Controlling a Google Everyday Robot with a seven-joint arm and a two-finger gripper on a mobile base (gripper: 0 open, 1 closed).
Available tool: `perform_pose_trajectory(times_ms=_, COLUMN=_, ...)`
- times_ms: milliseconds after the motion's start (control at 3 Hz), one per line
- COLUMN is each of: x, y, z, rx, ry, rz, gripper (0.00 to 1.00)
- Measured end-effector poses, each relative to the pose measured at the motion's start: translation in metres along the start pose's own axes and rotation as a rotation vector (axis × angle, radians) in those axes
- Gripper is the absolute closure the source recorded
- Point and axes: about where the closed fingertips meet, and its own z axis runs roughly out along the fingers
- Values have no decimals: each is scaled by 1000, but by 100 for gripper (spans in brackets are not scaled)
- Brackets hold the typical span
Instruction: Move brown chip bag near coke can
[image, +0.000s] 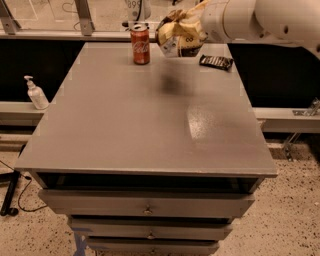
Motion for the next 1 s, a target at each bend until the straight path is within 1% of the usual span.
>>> perform_pose_trajectory(times_ms=333, x=13, y=-12, z=32, rx=-3, ry=12, rz=4, gripper=100)
perform_pose_trajectory(times_ms=667, x=29, y=-15, z=61, rx=-17, ry=24, rz=25, gripper=82)
perform_pose_trajectory(times_ms=1000, x=48, y=1, z=78, rx=-45, ry=36, rz=60, gripper=59)
